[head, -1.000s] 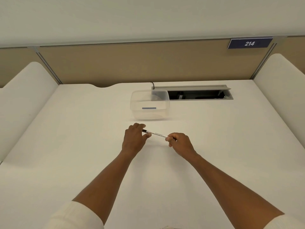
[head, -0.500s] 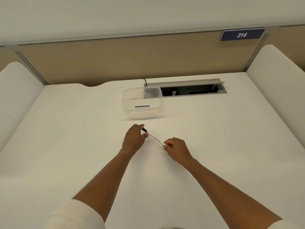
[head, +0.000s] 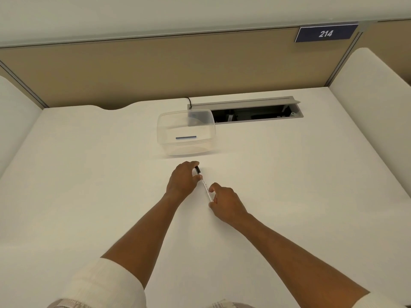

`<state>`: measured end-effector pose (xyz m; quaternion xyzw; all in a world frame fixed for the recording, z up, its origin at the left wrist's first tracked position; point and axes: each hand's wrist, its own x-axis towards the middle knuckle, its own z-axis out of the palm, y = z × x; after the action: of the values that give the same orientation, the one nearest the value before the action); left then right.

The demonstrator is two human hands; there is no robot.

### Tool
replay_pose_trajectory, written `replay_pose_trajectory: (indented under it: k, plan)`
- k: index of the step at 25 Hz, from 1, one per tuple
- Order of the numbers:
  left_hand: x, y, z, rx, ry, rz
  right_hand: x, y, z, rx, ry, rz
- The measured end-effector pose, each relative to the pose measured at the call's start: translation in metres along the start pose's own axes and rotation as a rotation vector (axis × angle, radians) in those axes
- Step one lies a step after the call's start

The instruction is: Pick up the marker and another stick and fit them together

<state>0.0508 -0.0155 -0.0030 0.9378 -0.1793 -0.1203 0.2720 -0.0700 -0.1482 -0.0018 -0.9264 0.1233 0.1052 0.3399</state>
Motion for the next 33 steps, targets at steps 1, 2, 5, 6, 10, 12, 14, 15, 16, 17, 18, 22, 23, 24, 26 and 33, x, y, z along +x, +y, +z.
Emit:
replay_pose_trajectory:
  k: [1,2,5,6,10,12,14,15,16,17,18,22,23,24,26,33]
  plan:
    - [0.001,0.0,0.001,0.005,-0.005,0.01,0.0,0.0,0.001,-0.006,-0.005,0.002]
    - [0.001,-0.001,0.003,0.006,-0.011,0.018,0.0,0.0,0.003,-0.01,-0.014,0.006]
    - [0.003,-0.002,0.007,0.005,-0.036,0.035,-0.001,-0.002,0.006,-0.029,-0.032,0.012]
    - [0.003,-0.002,0.007,0.001,-0.046,0.037,-0.001,-0.003,0.007,-0.042,-0.034,0.012]
    - [0.007,0.0,0.009,0.007,-0.079,0.049,0.0,-0.007,0.01,-0.088,-0.042,0.013]
    - [0.008,0.001,0.009,0.025,-0.087,0.061,0.001,-0.009,0.011,-0.107,-0.048,0.006]
    - [0.008,0.001,0.009,0.036,-0.088,0.067,0.003,-0.01,0.011,-0.131,-0.058,-0.002]
    - [0.008,0.001,0.009,0.041,-0.088,0.071,0.003,-0.01,0.012,-0.142,-0.062,-0.005]
    - [0.009,0.001,0.008,0.047,-0.09,0.072,0.004,-0.011,0.012,-0.15,-0.069,-0.006]
    - [0.009,0.001,0.009,0.051,-0.092,0.075,0.004,-0.01,0.012,-0.156,-0.072,-0.011]
    - [0.009,0.001,0.008,0.055,-0.096,0.077,0.005,-0.011,0.013,-0.162,-0.079,-0.014]
    - [0.009,0.002,0.009,0.062,-0.092,0.092,0.005,-0.01,0.014,-0.174,-0.093,-0.02]
    - [0.01,0.002,0.009,0.062,-0.092,0.096,0.005,-0.01,0.015,-0.172,-0.09,-0.018]
    - [0.01,0.003,0.009,0.066,-0.097,0.096,0.005,-0.011,0.015,-0.171,-0.091,-0.013]
    - [0.01,0.003,0.01,0.077,-0.097,0.097,0.005,-0.011,0.016,-0.163,-0.088,-0.005]
    - [0.006,0.003,0.012,0.089,-0.079,0.102,0.004,-0.008,0.018,-0.089,-0.052,0.015]
